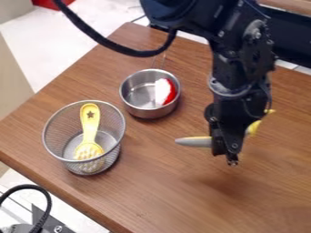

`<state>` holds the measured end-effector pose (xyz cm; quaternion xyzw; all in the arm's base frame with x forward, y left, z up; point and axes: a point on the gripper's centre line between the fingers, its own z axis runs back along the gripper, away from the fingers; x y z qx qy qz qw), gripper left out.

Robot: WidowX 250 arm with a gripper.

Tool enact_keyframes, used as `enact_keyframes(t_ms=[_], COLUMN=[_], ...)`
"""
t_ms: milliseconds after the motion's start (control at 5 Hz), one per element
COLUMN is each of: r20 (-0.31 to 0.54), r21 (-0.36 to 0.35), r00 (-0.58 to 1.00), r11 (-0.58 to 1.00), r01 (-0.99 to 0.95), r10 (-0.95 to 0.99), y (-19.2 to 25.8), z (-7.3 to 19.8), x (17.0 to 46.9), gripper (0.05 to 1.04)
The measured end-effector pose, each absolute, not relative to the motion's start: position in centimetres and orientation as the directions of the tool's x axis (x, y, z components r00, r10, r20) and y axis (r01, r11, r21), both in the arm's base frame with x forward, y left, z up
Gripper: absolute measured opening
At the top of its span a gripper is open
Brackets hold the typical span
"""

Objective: Moved a yellow spoon to the upper side of the table

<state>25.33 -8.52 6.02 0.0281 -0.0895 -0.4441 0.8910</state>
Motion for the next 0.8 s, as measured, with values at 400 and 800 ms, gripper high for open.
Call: enact_keyframes(t_ms=[400, 800], r20=[0.214, 0.226], r21=[0.166, 0.125], r00=[0.675, 0.930], r11=[0.708, 0.955], r01=[0.687, 0.269], r10=[-0.706, -0.291], y=[-5.1, -4.0], z=[7.8, 6.4], x=[24.5, 25.5], gripper=[0.233, 0.233])
